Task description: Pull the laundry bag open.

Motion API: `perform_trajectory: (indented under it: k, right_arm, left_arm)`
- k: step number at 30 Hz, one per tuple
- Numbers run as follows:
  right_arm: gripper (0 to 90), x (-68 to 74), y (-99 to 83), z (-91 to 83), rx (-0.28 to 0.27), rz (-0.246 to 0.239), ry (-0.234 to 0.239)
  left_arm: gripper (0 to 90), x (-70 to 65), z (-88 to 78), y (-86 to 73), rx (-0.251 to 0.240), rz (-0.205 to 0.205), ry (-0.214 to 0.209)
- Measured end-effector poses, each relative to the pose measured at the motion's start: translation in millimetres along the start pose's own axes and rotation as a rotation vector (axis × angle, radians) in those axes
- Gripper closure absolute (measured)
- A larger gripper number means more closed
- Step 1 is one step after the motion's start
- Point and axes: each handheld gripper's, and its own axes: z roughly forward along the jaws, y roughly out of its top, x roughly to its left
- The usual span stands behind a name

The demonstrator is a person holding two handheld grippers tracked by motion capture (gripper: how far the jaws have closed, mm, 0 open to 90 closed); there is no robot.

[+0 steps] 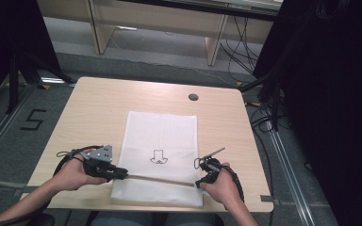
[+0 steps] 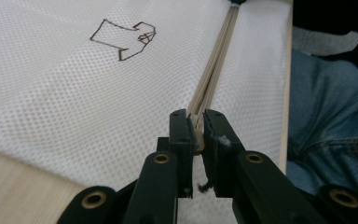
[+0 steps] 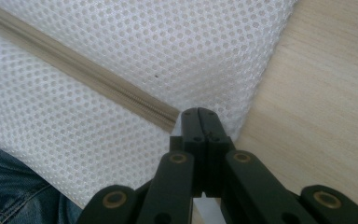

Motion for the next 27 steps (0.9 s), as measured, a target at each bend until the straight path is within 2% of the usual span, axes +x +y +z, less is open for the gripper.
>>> perform_trajectory:
  k: [3, 4, 5, 6, 8, 9, 13, 15, 16, 17, 18, 20, 21, 22, 23, 24, 26, 27]
  right_arm:
    - [90.0, 0.0, 0.1, -0.4, 0.005, -0.001, -0.001]
    - [90.0, -3.1, -0.7, 2.1, -0.032, -0.045, -0.007]
    - [90.0, -3.1, -0.7, 2.1, -0.032, -0.045, -0.007]
    - [90.0, -1.7, -0.9, 1.1, -0.019, -0.026, 0.001]
    - [90.0, -3.4, -0.5, 1.7, -0.028, -0.049, -0.009]
    - [90.0, -0.9, -0.4, 1.0, -0.012, -0.011, 0.000]
    - [90.0, -0.6, -0.4, 1.1, -0.012, -0.011, -0.002]
    - [90.0, -0.2, -0.4, 1.0, -0.011, -0.010, -0.004]
    - [90.0, -1.8, -0.6, 0.5, -0.008, -0.035, -0.005]
    - [90.0, 0.1, 0.1, -0.3, 0.006, -0.011, -0.004]
    - [90.0, 0.1, 0.1, -0.3, 0.006, -0.011, -0.004]
    - [90.0, 0.6, 0.1, -0.8, 0.012, -0.010, -0.005]
    - [90.0, 0.6, -0.2, -0.2, 0.003, -0.008, -0.004]
    - [90.0, 0.4, -0.4, 0.1, -0.001, -0.008, -0.003]
    - [90.0, -0.4, -0.7, 1.2, -0.013, -0.014, -0.003]
    - [90.0, -1.8, -1.2, 1.6, -0.022, -0.033, -0.003]
    - [90.0, -1.7, -1.0, 1.5, -0.020, -0.033, -0.005]
    - [90.0, 0.4, 0.2, -0.5, 0.008, -0.010, -0.005]
  left_arm:
    - [81.7, -0.5, -2.0, -1.7, -0.005, -0.001, -0.004]
    - [81.7, -0.6, -2.8, -3.1, -0.009, -0.007, 0.004]
    - [81.7, 0.3, -4.0, -4.1, -0.014, -0.018, -0.005]
    - [81.7, 0.6, -5.6, -5.5, -0.008, -0.017, 0.007]
    - [81.7, 2.6, -8.8, -8.4, -0.007, -0.016, 0.015]
    - [81.8, 3.9, -12.5, -10.7, -0.002, -0.017, 0.026]
    - [81.7, 5.7, -18.1, -15.7, -0.008, -0.029, 0.042]
    - [81.7, 6.2, -19.9, -19.7, -0.020, -0.026, 0.035]
    - [81.7, 6.2, -19.9, -19.7, -0.020, -0.026, 0.035]
    - [81.7, 5.4, -19.1, -23.4, 0.006, -0.036, 0.048]
    - [81.7, 5.4, -19.1, -23.4, 0.006, -0.036, 0.048]
    - [81.7, 6.4, -18.1, -29.0, -0.005, -0.060, 0.037]
    - [81.7, 6.2, -18.1, -30.7, 0.004, -0.063, 0.049]
    - [81.7, 7.7, -18.5, -32.9, 0.009, -0.066, 0.049]
    - [81.7, 9.1, -18.8, -34.6, 0.015, -0.044, 0.051]
    - [81.7, 7.9, -19.0, -37.3, 0.016, -0.075, 0.058]
    - [81.7, 9.4, -21.0, -39.9, 0.019, -0.073, 0.072]
    - [81.7, 10.2, -21.5, -40.5, 0.019, -0.068, 0.071]
